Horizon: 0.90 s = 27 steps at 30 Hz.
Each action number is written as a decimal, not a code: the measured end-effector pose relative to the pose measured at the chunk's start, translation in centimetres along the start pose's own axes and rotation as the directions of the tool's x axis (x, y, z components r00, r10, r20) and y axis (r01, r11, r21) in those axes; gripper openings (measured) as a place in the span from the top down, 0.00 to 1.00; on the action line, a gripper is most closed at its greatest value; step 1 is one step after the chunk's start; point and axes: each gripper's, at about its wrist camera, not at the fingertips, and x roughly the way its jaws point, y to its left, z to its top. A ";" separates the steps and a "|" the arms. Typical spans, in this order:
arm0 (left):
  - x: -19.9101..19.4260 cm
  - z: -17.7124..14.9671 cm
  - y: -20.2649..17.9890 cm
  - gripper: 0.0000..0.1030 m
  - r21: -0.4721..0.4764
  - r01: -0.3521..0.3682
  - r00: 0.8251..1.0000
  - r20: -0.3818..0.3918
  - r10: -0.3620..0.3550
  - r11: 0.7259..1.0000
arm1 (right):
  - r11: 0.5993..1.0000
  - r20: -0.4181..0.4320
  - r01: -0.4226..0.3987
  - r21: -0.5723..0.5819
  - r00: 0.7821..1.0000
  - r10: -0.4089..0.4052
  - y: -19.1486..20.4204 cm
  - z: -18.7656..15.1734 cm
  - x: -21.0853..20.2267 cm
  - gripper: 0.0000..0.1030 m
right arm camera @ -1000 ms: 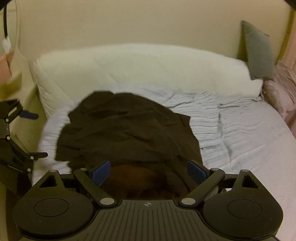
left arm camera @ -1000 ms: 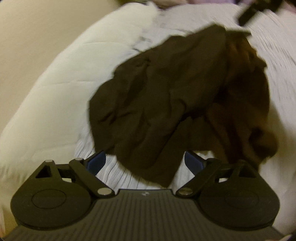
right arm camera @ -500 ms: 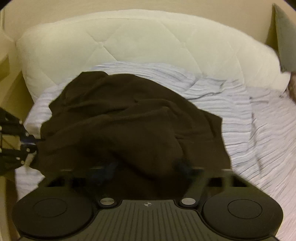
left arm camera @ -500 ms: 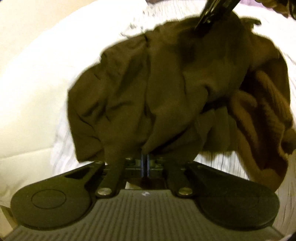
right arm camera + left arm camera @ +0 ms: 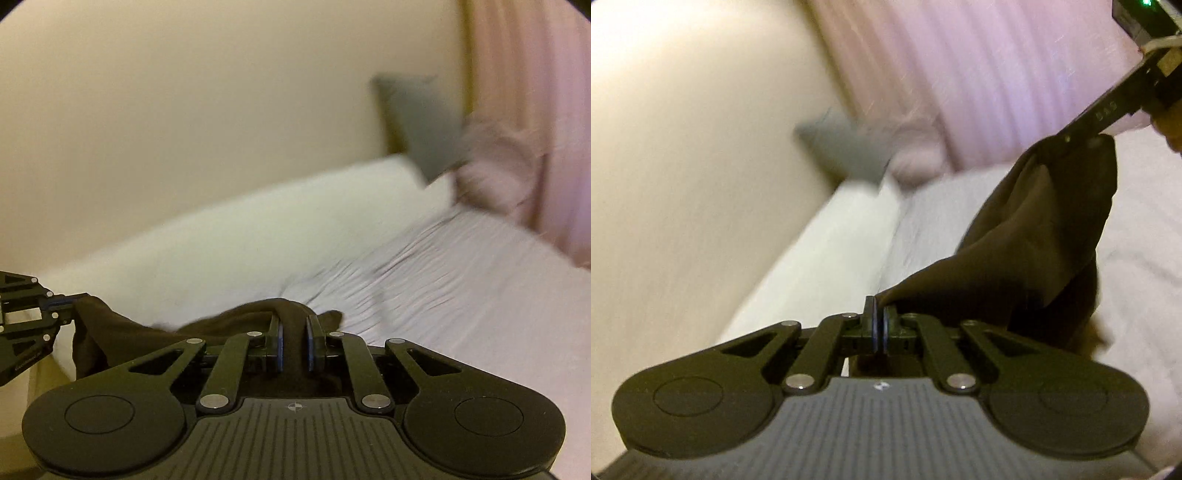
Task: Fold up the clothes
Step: 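Lift the garment off the bed with both grippers and shake it out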
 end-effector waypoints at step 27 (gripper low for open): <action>-20.3 16.2 -45.1 0.99 0.216 0.857 0.438 0.172 -0.882 0.468 | 0.551 0.003 0.646 0.528 0.647 -0.762 -12.5 -28.0 -63.4 0.96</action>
